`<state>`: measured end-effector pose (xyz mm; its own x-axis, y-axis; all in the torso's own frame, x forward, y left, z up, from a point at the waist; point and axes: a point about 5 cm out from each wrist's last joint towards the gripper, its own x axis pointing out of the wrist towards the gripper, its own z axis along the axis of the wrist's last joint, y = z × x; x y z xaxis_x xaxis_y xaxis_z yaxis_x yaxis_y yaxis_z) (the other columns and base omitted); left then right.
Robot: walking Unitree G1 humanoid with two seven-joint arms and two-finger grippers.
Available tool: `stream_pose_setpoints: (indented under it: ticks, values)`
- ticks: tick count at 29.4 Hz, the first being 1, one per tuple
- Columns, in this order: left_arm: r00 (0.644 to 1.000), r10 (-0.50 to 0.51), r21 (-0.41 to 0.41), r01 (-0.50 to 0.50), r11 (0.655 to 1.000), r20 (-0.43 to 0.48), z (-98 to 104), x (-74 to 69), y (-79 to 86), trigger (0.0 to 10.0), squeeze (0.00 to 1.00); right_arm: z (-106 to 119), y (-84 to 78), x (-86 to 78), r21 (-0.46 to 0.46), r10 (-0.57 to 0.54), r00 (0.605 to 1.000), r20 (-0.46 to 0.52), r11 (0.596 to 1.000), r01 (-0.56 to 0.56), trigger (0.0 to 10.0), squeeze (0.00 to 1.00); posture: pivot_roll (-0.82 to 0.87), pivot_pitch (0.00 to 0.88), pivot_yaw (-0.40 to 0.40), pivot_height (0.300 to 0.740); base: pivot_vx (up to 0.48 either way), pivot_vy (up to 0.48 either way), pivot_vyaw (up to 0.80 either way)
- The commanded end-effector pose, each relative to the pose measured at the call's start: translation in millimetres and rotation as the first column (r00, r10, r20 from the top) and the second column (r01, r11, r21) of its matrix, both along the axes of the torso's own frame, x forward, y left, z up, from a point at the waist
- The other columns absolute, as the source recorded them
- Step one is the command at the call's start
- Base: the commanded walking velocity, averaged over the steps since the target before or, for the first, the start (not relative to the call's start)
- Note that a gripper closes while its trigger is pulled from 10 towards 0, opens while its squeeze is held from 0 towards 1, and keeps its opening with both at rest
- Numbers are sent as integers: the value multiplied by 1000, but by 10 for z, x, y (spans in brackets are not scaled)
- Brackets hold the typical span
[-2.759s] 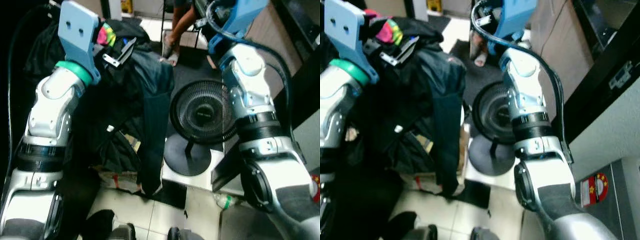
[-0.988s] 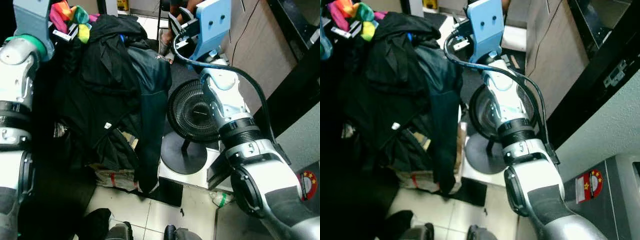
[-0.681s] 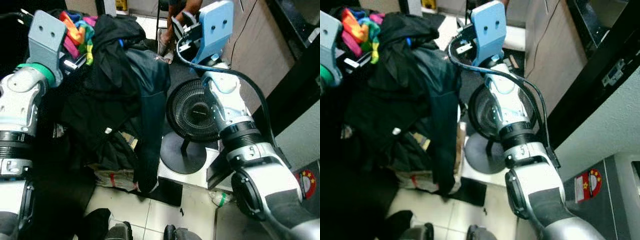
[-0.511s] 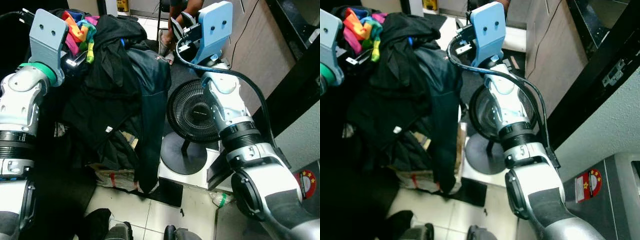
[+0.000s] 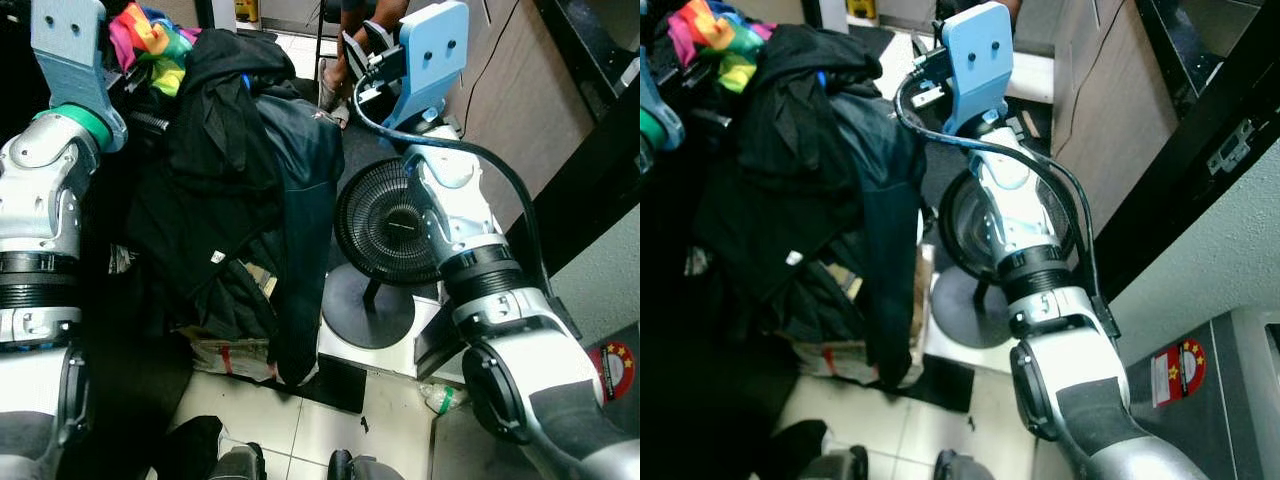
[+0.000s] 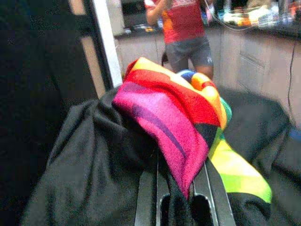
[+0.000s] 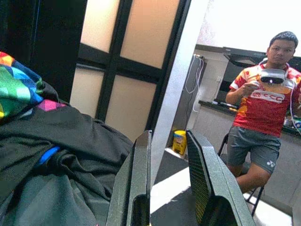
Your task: Clothes washing
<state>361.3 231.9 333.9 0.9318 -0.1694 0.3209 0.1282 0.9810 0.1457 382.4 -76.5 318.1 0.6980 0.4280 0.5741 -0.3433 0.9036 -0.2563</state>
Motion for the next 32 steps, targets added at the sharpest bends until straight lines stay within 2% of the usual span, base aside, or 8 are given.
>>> stream_pose_setpoints:
  ticks: [1, 2, 6, 10, 19, 23, 26, 32]
  values:
    - [999, -20, -85, 22, 996, 28, 75, -64, -28, 5529, 0, 23, -16, -36, 42, 16, 1000, 12, 999, -16, 10000, 0, 139, 68, 8, 740, 0, 0, 0]
    - [997, -35, -131, 43, 991, 63, 160, -112, -61, 10000, 0, 58, -21, -59, 60, 24, 999, 27, 998, -26, 10000, 0, 139, 68, 8, 740, 0, 0, 0]
    - [980, -95, -162, 124, 979, 176, 380, -258, -155, 10000, 0, 161, -35, -119, 95, 38, 997, 70, 995, -45, 10000, 0, 137, 65, 8, 740, 0, 0, 0]
    - [868, -268, 44, 275, 960, 419, 651, -674, -421, 10000, 0, 361, -81, -229, 149, 45, 987, 153, 987, -68, 10000, 0, 139, 56, 5, 740, 0, 0, 0]
    - [711, -331, 86, 358, 930, 621, 1061, -1117, -569, 10000, 0, 611, -273, -354, 213, 4, 967, 254, 975, -60, 10000, 0, 137, 33, -12, 740, 0, 0, 0]
    - [693, -337, 101, 358, 928, 637, 1116, -1145, -572, 10000, 0, 622, -292, -360, 218, 1, 965, 261, 974, -60, 10000, 0, 136, 27, -9, 740, 0, 0, 0]
    - [916, -197, 40, 195, 980, 351, 601, -614, -392, 10000, 0, 544, -286, -369, 226, 2, 972, 236, 973, -57, 10000, 0, 136, 25, -5, 740, 0, 0, 0]
    - [989, -90, -17, 93, 996, 120, 44, -392, -249, 10000, 0, 339, -324, -354, 229, -22, 986, 167, 973, -17, 10000, 0, 117, 41, 10, 740, 0, 0, 0]
